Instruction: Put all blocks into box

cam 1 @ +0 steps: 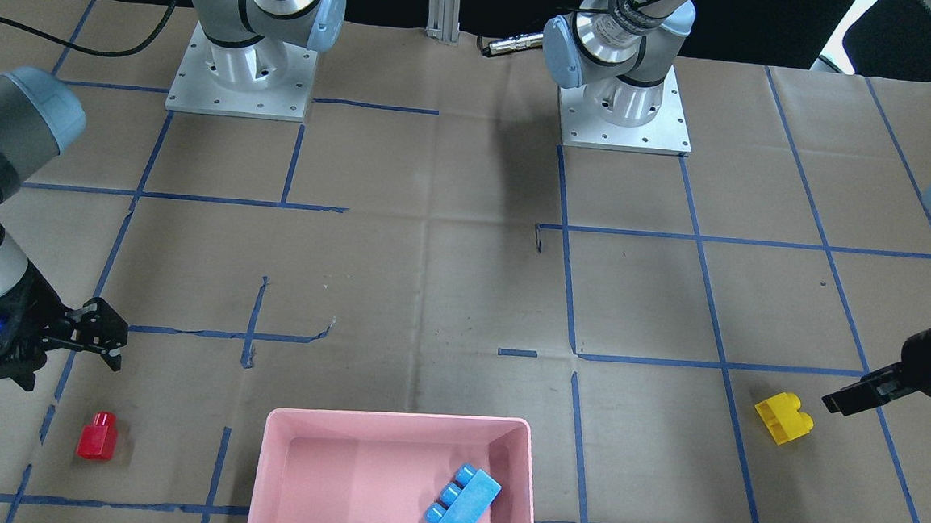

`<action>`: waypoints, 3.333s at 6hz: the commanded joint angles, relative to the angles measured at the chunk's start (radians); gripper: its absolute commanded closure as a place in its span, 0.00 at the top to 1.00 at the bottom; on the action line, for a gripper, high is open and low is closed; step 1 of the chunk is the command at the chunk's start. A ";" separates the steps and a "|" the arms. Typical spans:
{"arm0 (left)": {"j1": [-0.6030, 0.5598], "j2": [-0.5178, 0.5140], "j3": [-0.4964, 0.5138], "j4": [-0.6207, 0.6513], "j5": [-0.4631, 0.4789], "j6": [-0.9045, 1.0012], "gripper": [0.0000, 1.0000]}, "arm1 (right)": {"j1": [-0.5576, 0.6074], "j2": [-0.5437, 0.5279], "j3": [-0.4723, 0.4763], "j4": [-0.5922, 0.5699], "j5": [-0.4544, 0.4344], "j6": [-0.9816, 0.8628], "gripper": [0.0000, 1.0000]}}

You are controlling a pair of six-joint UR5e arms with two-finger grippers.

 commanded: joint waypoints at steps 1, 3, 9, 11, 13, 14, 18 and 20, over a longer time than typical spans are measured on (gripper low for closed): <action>0.003 -0.032 -0.062 0.108 0.003 -0.002 0.99 | -0.001 0.100 -0.004 -0.116 -0.002 0.099 0.92; 0.003 -0.127 -0.044 0.201 0.003 -0.001 0.99 | 0.005 0.183 -0.037 -0.187 0.011 0.100 0.92; 0.001 -0.129 -0.079 0.217 0.000 0.008 0.96 | 0.017 0.129 -0.055 -0.081 -0.003 0.099 0.00; 0.001 -0.124 -0.079 0.209 0.000 0.008 0.63 | 0.040 -0.025 -0.091 0.196 0.004 0.109 0.01; 0.000 -0.122 -0.076 0.206 0.000 0.008 0.40 | 0.147 -0.055 -0.186 0.366 0.152 0.199 0.01; 0.000 -0.121 -0.073 0.203 0.001 0.010 0.21 | 0.210 -0.041 -0.209 0.354 0.235 0.314 0.02; 0.003 -0.069 0.171 -0.102 0.003 0.050 0.00 | 0.361 0.232 -0.448 0.037 0.279 0.424 0.05; 0.000 -0.095 0.478 -0.409 0.003 0.230 0.00 | 0.378 0.248 -0.455 0.041 0.270 0.456 0.99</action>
